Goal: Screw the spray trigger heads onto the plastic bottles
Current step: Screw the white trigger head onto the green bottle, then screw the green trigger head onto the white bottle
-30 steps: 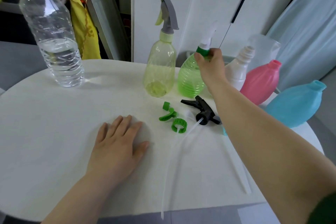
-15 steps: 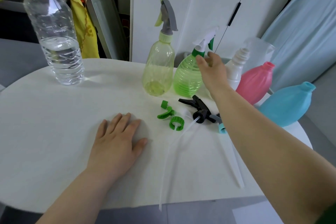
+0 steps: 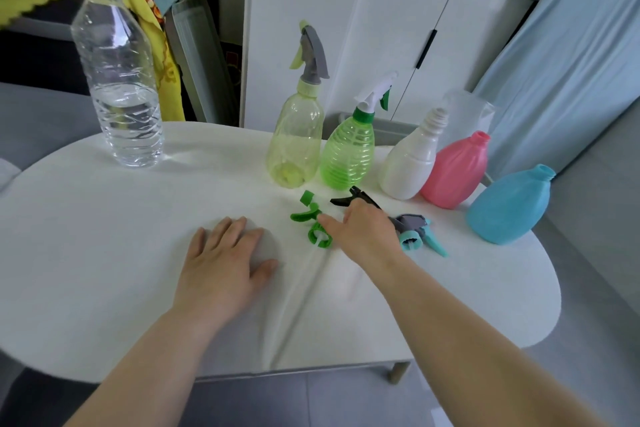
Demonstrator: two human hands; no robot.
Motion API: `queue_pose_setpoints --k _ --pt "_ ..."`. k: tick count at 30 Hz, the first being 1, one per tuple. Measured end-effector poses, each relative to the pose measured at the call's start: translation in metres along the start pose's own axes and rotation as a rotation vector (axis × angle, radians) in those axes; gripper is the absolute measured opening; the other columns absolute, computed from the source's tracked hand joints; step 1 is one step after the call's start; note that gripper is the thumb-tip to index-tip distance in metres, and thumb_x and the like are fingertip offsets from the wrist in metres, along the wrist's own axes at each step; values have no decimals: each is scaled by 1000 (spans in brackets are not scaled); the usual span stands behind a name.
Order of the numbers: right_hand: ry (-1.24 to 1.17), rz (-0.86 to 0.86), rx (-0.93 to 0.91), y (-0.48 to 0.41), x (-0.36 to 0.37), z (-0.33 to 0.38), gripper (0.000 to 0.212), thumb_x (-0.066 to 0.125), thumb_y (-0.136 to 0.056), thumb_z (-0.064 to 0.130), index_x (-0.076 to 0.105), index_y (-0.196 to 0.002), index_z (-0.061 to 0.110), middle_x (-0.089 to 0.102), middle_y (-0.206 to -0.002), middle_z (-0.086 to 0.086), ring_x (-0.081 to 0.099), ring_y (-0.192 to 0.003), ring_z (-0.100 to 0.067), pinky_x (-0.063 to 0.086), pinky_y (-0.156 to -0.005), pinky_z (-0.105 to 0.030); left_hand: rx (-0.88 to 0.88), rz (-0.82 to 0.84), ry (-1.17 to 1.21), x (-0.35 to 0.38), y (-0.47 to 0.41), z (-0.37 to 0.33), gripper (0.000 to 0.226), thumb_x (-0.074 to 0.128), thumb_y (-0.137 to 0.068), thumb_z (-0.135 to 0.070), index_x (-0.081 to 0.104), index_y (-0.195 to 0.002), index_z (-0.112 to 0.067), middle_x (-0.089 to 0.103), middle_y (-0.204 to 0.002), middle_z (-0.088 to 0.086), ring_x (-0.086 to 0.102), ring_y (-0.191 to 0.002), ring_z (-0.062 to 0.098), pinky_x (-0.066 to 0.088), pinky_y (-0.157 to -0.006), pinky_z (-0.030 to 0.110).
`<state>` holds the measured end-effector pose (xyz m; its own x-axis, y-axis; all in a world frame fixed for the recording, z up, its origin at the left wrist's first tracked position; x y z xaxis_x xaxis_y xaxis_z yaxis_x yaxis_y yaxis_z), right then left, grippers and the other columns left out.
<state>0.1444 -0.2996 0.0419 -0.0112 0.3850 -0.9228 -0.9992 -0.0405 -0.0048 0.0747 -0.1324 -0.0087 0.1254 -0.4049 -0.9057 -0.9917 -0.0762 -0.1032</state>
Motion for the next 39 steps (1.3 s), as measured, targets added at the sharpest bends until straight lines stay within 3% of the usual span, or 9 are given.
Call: queue_pose_setpoints --k 7,9,13,22,25,29,34,36,39 --pt "162 23 81 0 8 3 57 42 -73 70 34 -55 16 50 -71 -1 55 -91 -28 31 -73 -34 3 -10 11 1 -1 0 54 36 -87 -50 27 -135 -28 16 -153 -3 6 -141 14 -2 -113 36" --pt "161 6 74 2 8 5 57 43 -73 70 41 -64 14 52 -71 1 56 -92 -27 28 -74 -34 2 -7 20 1 -1 0 54 37 -87 -49 27 -135 -28 16 -153 -3 6 -141 14 -2 -113 35" --pt "141 -8 40 6 8 12 59 45 -77 63 45 -105 11 64 -101 -5 56 -102 -26 29 -81 -36 20 -34 64 -5 -2 4 47 41 -88 -40 33 -133 -26 24 -150 -4 13 -139 13 1 -111 30" --pt "-93 171 89 14 15 31 58 60 -79 38 35 -119 5 52 -93 -8 50 -85 -27 37 -67 -29 58 -57 96 -15 1 19 41 42 -89 -29 39 -130 -25 32 -146 -6 23 -136 13 7 -110 27" --pt "-277 214 136 11 13 29 65 63 -79 38 33 -124 2 55 -100 -10 55 -88 -24 40 -70 -28 45 -80 128 -19 2 22 43 45 -88 -25 38 -131 -23 37 -143 -3 26 -135 14 8 -109 26" --pt "-677 204 167 16 6 24 60 64 -80 30 37 -126 1 57 -82 -3 55 -59 -11 46 -52 -20 16 -120 167 -24 6 19 50 50 -85 -20 34 -133 -18 44 -139 4 36 -130 20 13 -110 30" --pt "-1347 140 260 26 -15 1 18 57 -85 16 61 -86 -2 59 -67 -4 57 -51 -11 55 -53 -19 -18 -115 308 -30 10 16 41 55 -85 -17 47 -125 -15 53 -131 6 45 -123 24 28 -104 31" --pt "-1625 196 310 33 -24 -17 18 55 -86 18 61 -77 4 63 -60 -3 61 -50 -11 57 -54 -23 -27 -132 390 -33 14 12 36 55 -84 -15 52 -120 -14 57 -126 4 48 -119 21 30 -95 24" --pt "-1813 288 238 44 -38 -44 26 55 -74 26 60 -86 3 66 -60 -3 65 -57 -14 57 -57 -25 -11 -113 449 -29 20 -1 32 56 -84 -14 55 -116 -16 59 -116 -2 49 -105 11 28 -83 14"
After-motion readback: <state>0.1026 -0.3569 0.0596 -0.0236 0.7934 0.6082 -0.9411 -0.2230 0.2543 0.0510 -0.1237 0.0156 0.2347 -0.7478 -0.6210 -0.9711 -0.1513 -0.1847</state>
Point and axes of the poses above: each hand's wrist, its own y-axis away from the middle knuckle, its own x-axis out of the palm, z = x × y, the point moved 3 cm from there along -y, towards the middle knuckle
